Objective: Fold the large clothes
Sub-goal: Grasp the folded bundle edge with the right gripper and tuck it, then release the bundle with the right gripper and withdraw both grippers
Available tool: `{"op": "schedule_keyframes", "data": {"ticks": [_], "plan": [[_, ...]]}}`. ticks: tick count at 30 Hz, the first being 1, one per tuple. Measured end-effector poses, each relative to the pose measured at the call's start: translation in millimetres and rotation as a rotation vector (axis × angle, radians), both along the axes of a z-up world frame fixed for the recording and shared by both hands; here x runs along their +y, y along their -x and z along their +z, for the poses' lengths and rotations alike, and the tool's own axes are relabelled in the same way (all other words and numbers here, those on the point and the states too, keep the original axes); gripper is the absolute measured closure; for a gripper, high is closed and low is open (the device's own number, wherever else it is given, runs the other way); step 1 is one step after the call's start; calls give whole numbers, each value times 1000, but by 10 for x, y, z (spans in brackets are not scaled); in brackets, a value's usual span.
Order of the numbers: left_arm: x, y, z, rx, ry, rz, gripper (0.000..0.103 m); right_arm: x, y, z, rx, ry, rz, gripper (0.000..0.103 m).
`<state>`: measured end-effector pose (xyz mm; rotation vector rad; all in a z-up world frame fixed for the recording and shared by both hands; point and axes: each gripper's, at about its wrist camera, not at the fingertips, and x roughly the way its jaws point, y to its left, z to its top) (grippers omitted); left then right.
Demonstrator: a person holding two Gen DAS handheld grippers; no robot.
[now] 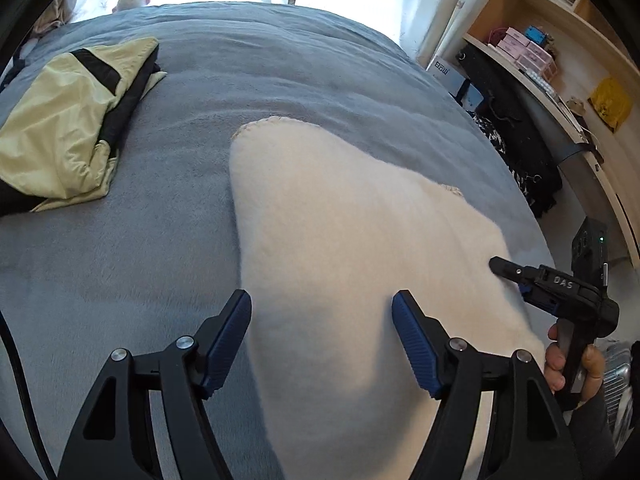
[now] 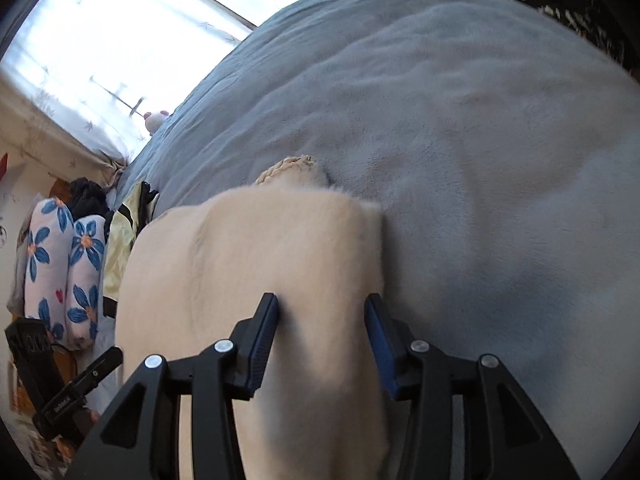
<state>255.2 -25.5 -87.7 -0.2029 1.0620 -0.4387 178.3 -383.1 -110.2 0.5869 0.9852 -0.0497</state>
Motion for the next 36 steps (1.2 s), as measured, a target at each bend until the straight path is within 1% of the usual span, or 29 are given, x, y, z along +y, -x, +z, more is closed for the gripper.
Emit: {"op": "schedule_keyframes", "data": {"ticks": [1,2,3,4,5,6,7,8,11,13,14,16,19,21,23,25,26,27,29,30,31,32,33,34,35,36], "plan": [[-12,-30,5,-3,2,-5,41,32,-16,55,-17,37,8,86],[-32,-54,16,-14,-12,-5,41,55,-17,111,-43,70,17,89],[-71,-67,30,-38,-39,-6,41,80,-15,156,-70,101,23,90],[-100,-74,24,-49,-57,-9,41,77,-27,145,-74,109,22,90],[-134,-80,2,-57,-72,-12,40,70,-58,58,-48,111,17,89],[-153,-81,-21,-61,-83,-10,36,67,-79,-24,-27,112,14,87],[-153,-90,-37,-62,-85,-2,33,79,-82,-37,-23,120,17,86],[-138,-95,-48,-56,-74,9,32,87,-77,-13,-24,130,19,85],[-48,-110,-57,-11,-31,51,32,127,-15,125,6,172,-10,72],[9,-64,-16,-1,-34,78,32,208,72,243,4,241,-21,71],[26,-20,14,-8,-47,87,32,275,148,332,-11,290,-23,71],[38,120,103,-35,-91,94,32,424,324,478,-54,341,-4,71],[26,401,207,-64,-108,67,32,660,568,599,-103,351,42,71],[12,621,243,-70,-97,42,32,897,751,637,-125,361,90,71],[-11,810,259,-75,-85,22,35,1057,900,644,-140,360,127,72],[-46,967,252,-78,-81,0,45,1181,1027,608,-145,355,155,72],[-77,1028,235,-75,-83,-11,47,1222,1060,577,-140,361,160,72],[-109,1070,210,-69,-87,-22,52,1250,1083,540,-133,377,158,72],[-140,1123,121,-58,-100,-30,54,1215,1120,431,-98,424,134,72],[-135,1139,66,-56,-123,-17,54,1148,1138,360,-67,451,108,75],[-131,1156,33,-56,-131,-10,54,1082,1159,309,-49,453,95,79],[-112,1161,11,-55,-132,-6,54,1016,1199,279,-42,445,86,92],[-94,1167,-1,-55,-130,-2,54,943,1250,256,-35,442,71,95],[-77,1171,-6,-57,-130,3,54,905,1294,254,-23,456,53,95],[-73,1170,-11,-57,-131,7,54,881,1325,249,-11,480,32,91],[-61,1170,-17,-53,-128,12,54,846,1364,244,-6,490,18,91]]}}
